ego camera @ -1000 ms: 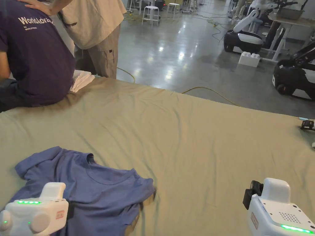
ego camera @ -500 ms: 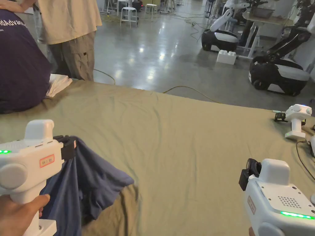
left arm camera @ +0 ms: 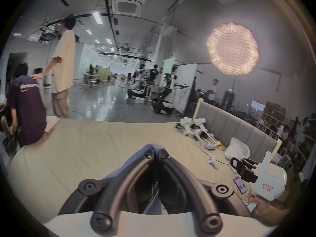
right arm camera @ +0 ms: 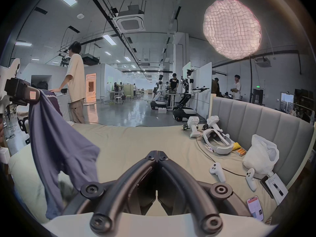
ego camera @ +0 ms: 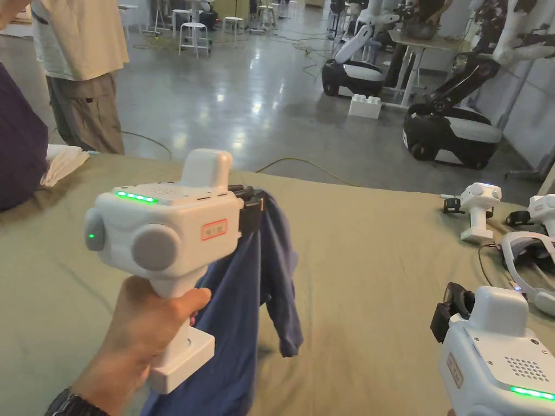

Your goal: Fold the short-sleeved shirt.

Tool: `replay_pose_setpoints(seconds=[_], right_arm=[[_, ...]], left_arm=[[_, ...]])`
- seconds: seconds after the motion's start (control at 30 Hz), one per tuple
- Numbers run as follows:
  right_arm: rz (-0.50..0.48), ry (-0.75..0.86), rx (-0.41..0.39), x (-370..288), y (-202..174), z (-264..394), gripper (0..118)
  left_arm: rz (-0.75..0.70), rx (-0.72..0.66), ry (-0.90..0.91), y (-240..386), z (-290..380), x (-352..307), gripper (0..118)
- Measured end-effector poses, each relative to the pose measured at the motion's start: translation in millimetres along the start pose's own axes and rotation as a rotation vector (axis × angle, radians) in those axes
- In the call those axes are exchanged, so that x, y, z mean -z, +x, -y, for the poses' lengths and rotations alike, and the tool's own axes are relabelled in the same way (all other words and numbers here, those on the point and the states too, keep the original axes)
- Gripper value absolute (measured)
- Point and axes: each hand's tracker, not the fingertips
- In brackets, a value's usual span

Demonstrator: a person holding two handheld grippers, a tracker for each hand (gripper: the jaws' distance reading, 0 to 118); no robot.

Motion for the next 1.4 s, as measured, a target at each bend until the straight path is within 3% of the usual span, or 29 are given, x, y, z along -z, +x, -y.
replay_pose_setpoints(seconds=[0.37,0.43,0.5,0.63,0.87,1.03,1.2,1.3,1.4], right_arm=[[0.092,-0.056,0.03,-5.5,47.5,17.6,0],[0.097,-0.073,0.027,-4.8,51.9,22.5,0],[0.103,-0.088,0.027,-4.0,54.1,27.0,0],[0.099,-0.111,0.026,-3.6,52.9,32.0,0],[0.043,-0.091,0.003,-3.1,29.3,24.5,0],[0.002,-0.044,-0.011,-3.4,7.3,13.8,0],[-0.021,0.018,-0.016,-3.4,-12.8,3.1,0],[-0.035,0.069,-0.007,-4.6,-24.2,-2.7,0],[-0.041,0.101,-0.012,-6.3,-34.6,-7.1,0]], left_arm=[[0.198,0.02,-0.309,72.2,115.7,109.7,5],[0.218,0.042,-0.362,77.5,136.5,117.5,11],[0.22,0.051,-0.373,80.2,152.1,119.0,29],[0.206,0.036,-0.371,69.7,158.0,110.4,52],[0.022,-0.06,-0.154,19.9,122.3,65.6,53],[-0.141,-0.053,-0.036,-21.2,107.3,26.7,49],[-0.272,-0.07,0.014,-52.7,102.5,-3.5,28],[-0.35,-0.049,0.072,-60.1,104.7,-20.1,4],[-0.383,-0.032,0.117,-64.7,108.4,-32.7,0]])
